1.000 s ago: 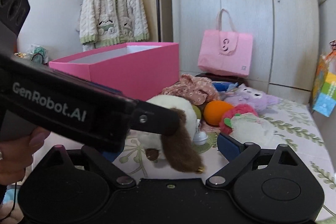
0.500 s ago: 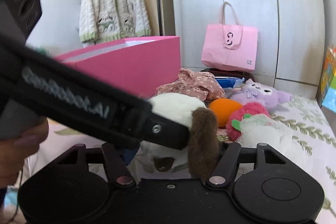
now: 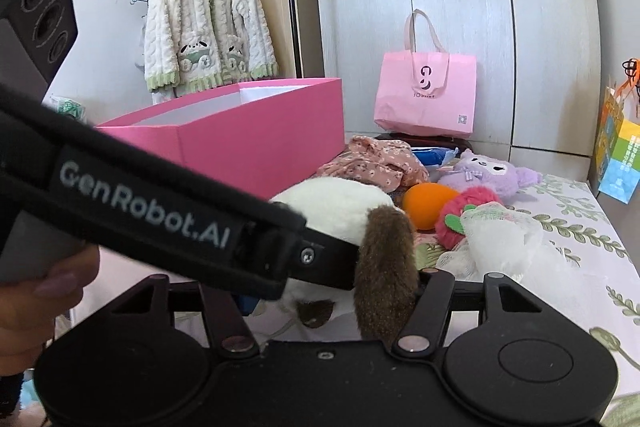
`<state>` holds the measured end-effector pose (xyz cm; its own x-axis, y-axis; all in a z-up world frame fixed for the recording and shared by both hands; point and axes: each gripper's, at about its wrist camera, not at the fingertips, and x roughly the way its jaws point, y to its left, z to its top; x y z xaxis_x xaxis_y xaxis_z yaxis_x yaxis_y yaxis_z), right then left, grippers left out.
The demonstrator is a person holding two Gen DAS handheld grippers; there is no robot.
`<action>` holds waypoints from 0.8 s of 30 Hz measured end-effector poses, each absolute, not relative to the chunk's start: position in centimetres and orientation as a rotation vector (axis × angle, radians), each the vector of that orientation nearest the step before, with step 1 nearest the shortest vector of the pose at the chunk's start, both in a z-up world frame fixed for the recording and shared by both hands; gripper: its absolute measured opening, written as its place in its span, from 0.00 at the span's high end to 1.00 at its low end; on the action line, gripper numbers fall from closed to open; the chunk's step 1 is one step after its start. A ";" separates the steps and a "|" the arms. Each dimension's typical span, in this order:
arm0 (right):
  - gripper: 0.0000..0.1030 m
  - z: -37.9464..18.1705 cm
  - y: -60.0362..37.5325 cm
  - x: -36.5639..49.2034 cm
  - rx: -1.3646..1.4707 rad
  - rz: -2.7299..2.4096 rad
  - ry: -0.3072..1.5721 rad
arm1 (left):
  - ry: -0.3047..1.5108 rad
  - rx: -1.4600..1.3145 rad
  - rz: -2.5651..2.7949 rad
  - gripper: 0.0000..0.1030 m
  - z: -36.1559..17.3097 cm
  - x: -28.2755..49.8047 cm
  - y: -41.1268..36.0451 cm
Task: Organize soft objects
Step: 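Close the left gripper on the white-and-brown plush dog and lift it, then carry the plush dog into the pink box and open the left gripper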
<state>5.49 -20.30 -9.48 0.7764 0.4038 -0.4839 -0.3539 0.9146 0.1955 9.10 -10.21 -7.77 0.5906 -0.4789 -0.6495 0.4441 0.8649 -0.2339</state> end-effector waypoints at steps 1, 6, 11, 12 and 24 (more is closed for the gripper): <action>0.36 -9.2 -20.2 5.3 0.106 0.409 0.562 | 0.782 -0.034 -0.537 0.37 -7.6 8.7 -10.1; 0.36 -7.6 -18.7 4.1 0.106 0.381 0.629 | 0.833 -0.038 -0.564 0.37 -6.6 7.6 -8.7; 0.36 -5.7 -16.5 3.1 0.080 0.362 0.687 | 0.867 -0.051 -0.585 0.38 -5.5 6.6 -6.5; 0.36 -5.3 -16.0 3.1 0.074 0.364 0.698 | 0.870 -0.059 -0.586 0.38 -5.3 6.5 -6.0; 0.36 1.0 -10.3 1.9 -0.083 0.428 0.654 | 0.820 -0.174 -0.585 0.38 -0.5 4.7 0.8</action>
